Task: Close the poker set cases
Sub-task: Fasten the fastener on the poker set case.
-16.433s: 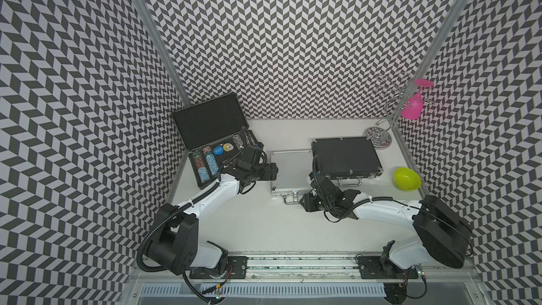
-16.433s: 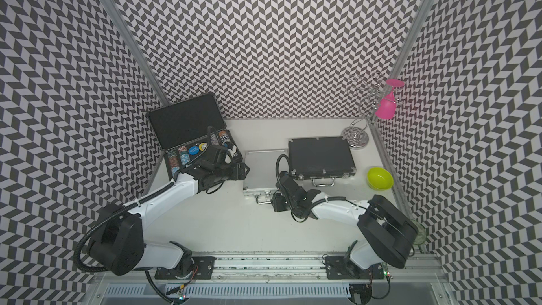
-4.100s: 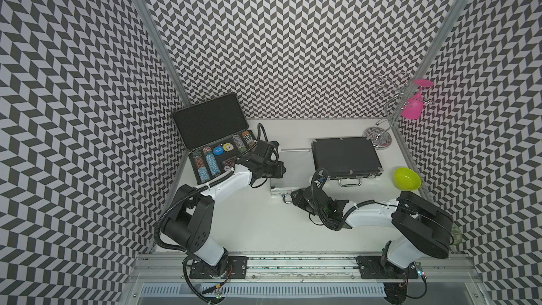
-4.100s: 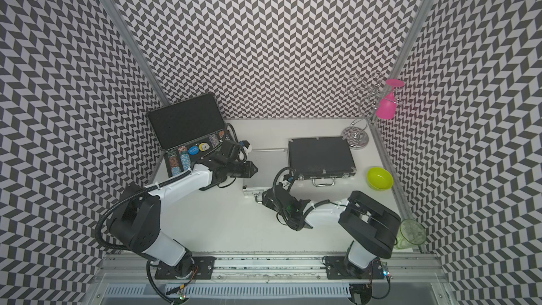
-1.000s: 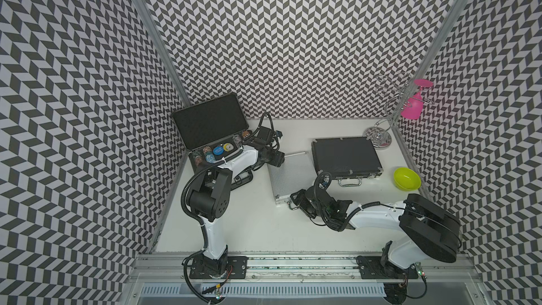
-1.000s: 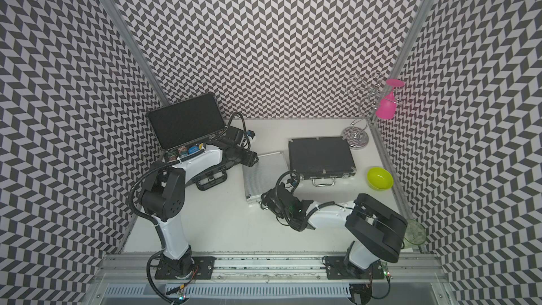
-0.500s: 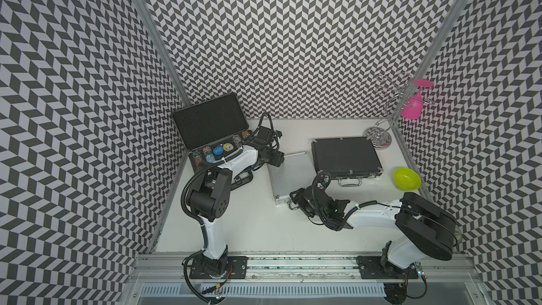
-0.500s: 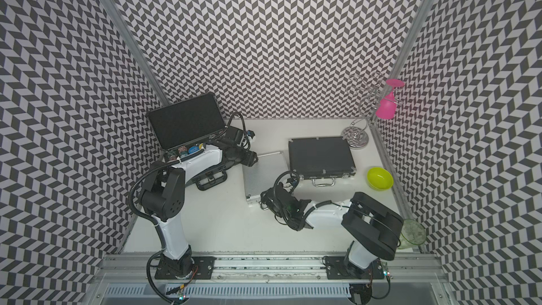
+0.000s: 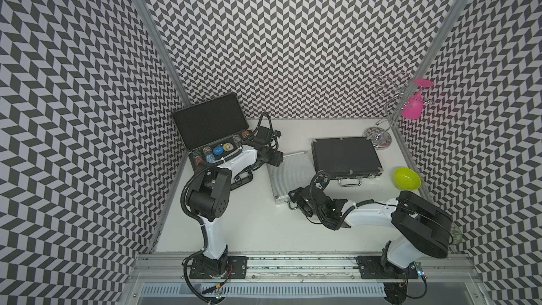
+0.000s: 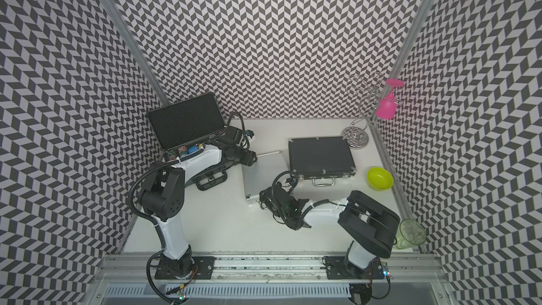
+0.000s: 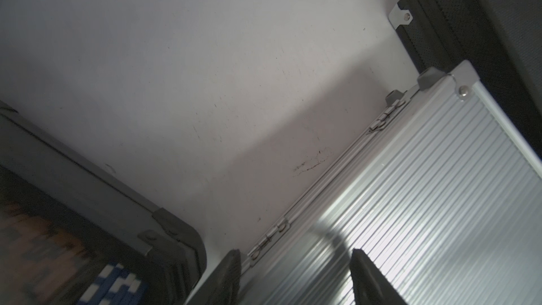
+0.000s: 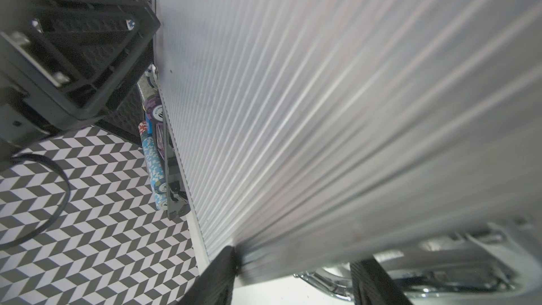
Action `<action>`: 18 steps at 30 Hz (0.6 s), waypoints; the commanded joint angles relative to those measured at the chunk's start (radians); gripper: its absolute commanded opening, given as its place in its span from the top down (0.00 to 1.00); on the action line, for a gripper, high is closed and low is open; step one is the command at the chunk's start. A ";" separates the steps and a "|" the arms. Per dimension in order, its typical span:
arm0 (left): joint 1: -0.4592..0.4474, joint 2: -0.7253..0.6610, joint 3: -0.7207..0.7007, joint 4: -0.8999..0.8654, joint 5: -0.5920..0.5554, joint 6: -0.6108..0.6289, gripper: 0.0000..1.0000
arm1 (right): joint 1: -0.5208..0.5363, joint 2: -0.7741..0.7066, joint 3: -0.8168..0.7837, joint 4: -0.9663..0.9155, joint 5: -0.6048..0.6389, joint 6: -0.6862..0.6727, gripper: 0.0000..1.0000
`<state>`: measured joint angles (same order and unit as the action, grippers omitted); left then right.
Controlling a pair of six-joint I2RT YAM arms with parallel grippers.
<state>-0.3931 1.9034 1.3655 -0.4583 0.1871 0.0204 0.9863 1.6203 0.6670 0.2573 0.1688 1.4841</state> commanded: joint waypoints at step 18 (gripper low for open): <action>0.007 -0.009 -0.027 -0.119 -0.026 -0.031 0.39 | -0.008 -0.036 -0.056 -0.057 0.093 -0.016 0.34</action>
<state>-0.3920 1.9030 1.3651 -0.4583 0.1833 0.0059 0.9840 1.5986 0.6373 0.2684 0.2104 1.4624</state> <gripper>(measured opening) 0.610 0.661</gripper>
